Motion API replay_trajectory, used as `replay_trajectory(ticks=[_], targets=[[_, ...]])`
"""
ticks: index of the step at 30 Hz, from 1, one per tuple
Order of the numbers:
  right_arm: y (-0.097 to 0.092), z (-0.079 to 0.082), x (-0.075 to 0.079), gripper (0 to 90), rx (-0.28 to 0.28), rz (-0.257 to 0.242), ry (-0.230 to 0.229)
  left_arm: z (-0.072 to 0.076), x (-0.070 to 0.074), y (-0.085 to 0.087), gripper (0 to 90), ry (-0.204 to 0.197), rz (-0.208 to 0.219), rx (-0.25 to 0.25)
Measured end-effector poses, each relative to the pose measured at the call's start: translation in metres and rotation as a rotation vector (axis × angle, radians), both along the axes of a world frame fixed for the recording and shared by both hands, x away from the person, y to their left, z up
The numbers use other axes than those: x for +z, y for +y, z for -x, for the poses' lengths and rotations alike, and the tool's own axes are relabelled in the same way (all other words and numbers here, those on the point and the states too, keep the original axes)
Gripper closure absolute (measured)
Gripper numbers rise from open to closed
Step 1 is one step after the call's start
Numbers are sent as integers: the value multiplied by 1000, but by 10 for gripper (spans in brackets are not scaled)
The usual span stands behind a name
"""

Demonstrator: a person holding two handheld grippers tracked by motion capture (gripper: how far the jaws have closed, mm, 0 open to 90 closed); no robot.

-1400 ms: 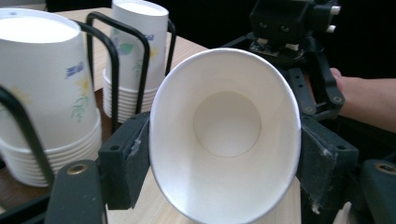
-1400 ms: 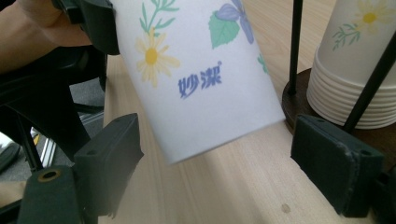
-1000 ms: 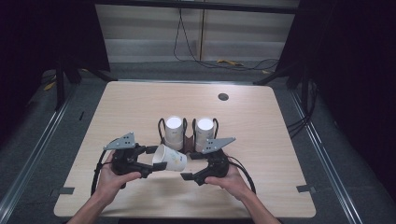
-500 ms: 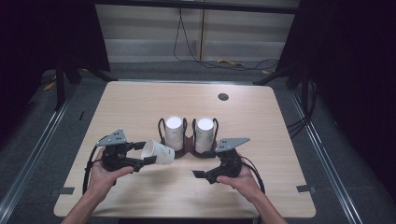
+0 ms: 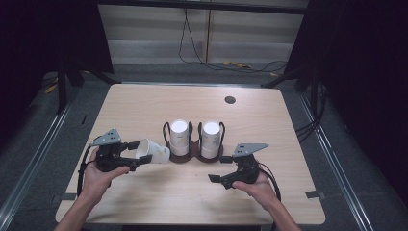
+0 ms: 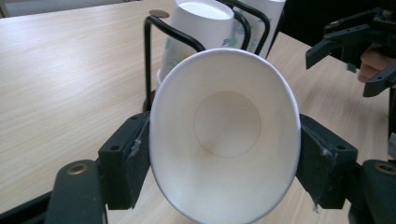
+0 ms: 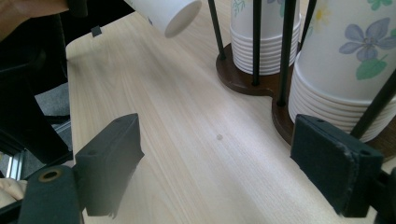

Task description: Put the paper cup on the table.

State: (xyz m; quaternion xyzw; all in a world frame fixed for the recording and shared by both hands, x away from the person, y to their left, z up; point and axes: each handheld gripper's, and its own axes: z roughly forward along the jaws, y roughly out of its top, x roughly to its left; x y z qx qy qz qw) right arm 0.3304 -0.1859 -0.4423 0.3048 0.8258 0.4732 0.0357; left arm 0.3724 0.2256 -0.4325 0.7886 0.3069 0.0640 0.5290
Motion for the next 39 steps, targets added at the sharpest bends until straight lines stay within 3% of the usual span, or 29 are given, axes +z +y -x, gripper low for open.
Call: replay_trajectory(ticks=[5, 8, 13, 23, 39], targets=[[-2, -2, -1, 171, -13, 0, 2, -10, 5, 9, 270, 10, -2, 52], [-3, -5, -2, 171, -19, -6, 4, -16, 6, 13, 268, -4, -40, 72], [-7, -5, -4, 171, -36, -9, 1, -24, 6, 19, 267, 7, -35, 90], [-17, -3, -5, 171, -77, -10, -6, -40, 8, 21, 269, 14, -84, 145], [-17, -7, -9, 175, -73, -15, 6, -74, 11, 25, 268, 56, -144, 226]])
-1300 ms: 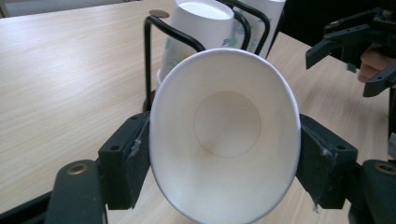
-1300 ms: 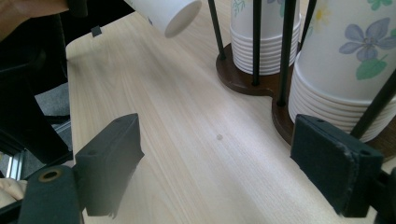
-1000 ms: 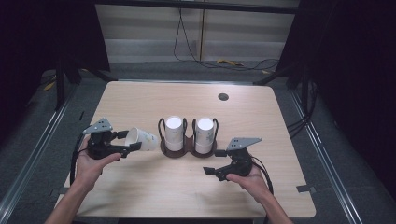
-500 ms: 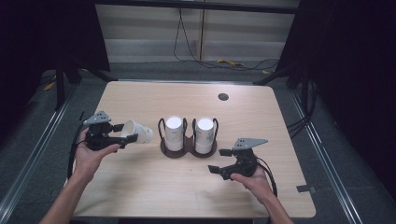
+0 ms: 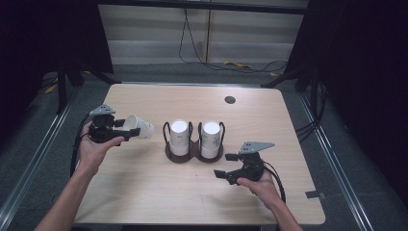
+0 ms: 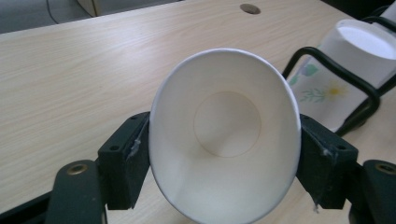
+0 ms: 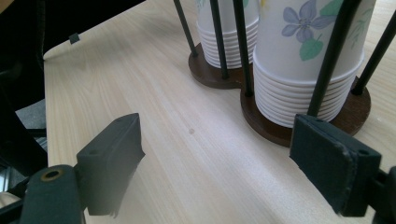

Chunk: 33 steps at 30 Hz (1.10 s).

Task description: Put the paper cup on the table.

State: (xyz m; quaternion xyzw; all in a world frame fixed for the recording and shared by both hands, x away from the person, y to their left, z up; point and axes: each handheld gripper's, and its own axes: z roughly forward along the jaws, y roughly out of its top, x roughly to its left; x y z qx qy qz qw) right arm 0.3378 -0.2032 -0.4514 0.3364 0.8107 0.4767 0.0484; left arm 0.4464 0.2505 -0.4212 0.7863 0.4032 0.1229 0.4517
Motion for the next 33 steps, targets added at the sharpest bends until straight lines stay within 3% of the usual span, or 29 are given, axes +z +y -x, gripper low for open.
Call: replay_trajectory(ticks=[5, 6, 7, 10, 13, 17, 27, 30, 33], targets=[[-2, 2, 1, 176, -2, 2, -3, -7, -3, 3, 268, 25, -14, 20], [-2, 2, 1, 177, -3, 1, -3, -7, -3, 1, 268, 21, -86, 30], [-2, 3, 1, 177, -2, 0, -4, -7, -2, 0, 265, 11, -122, 32], [-2, 4, 2, 178, -3, 4, -9, -7, 0, -2, 262, 23, -104, 9], [-1, 7, 3, 180, -1, 6, -14, -7, -2, -6, 255, 37, -146, 2], [0, 8, 4, 182, 3, 12, -17, -10, -8, -7, 246, 66, -156, 9], [0, 7, 3, 186, -1, 14, -17, -14, -16, -4, 226, 107, -130, 29], [0, 7, 3, 186, -3, 14, -15, -15, -19, -4, 227, 109, -114, 25], [0, 7, 3, 186, -4, 14, -16, -14, -21, -6, 225, 89, -135, 19]])
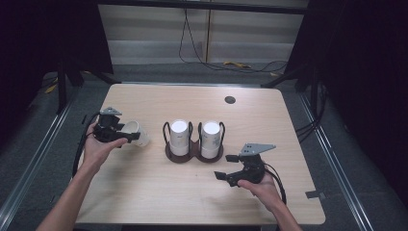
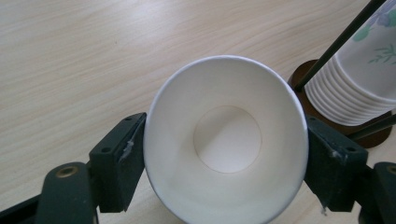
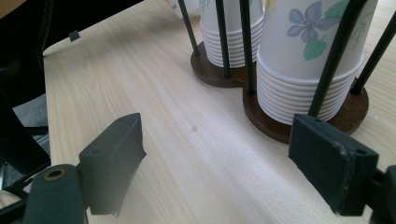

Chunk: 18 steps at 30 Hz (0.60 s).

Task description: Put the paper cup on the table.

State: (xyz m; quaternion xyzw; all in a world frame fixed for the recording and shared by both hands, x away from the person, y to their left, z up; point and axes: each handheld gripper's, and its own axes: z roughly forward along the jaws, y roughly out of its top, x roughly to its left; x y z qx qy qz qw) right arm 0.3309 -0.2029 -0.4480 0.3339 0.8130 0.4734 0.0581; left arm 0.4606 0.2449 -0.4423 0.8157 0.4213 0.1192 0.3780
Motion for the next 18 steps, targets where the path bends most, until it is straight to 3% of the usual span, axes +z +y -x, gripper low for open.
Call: replay_trajectory(ticks=[5, 7, 10, 15, 17, 18], targets=[[0, -1, 0, 187, -3, 0, 2, 2, -2, -4, 222, -29, 9, -37], [0, 0, 0, 187, -2, 0, 3, 3, -4, -5, 220, -46, -20, -36], [0, 0, 0, 187, -3, 1, 1, 3, -7, -4, 219, -37, 16, -46], [0, -1, 0, 187, -1, 2, 1, 3, -13, -5, 208, -28, 25, -46], [0, -1, -1, 187, -2, 3, 2, 4, -16, -7, 205, -13, 69, -44], [0, -1, -1, 187, -2, 4, 4, 4, -17, -8, 204, -12, 71, -43]])
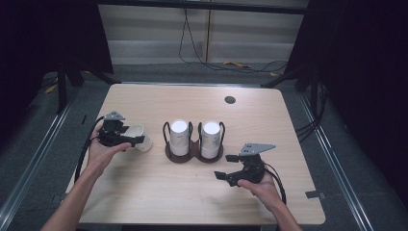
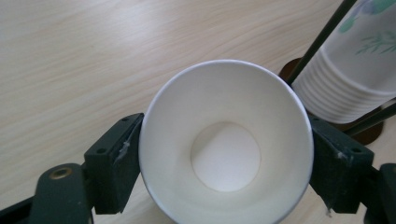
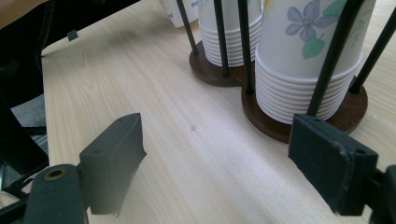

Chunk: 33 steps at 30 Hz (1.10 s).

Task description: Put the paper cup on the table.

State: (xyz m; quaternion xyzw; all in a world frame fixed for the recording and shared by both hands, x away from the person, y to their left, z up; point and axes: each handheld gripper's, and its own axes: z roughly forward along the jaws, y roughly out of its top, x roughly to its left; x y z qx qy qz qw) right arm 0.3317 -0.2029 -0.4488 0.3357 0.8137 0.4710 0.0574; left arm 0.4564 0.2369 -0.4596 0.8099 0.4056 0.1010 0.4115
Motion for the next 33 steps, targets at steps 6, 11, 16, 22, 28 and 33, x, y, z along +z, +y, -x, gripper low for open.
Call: replay_trajectory(ticks=[6, 11, 16, 22, 28, 33], targets=[[0, 0, 0, 187, 0, 0, 1, 3, -7, -6, 183, -9, -37, -24], [0, 1, 0, 187, 2, 2, -1, 6, -12, -9, 174, -13, -53, -43], [1, 0, 0, 187, 3, 1, 2, 8, -13, -9, 173, -17, -61, -54], [0, 1, 1, 187, -3, -3, -1, 11, -18, -4, 165, -11, -49, -29], [0, 1, 1, 187, -3, -2, -3, 17, -18, 4, 160, -2, -24, -6], [-1, 1, 1, 187, -10, -4, -3, 22, -19, 13, 160, 23, 14, 15]])
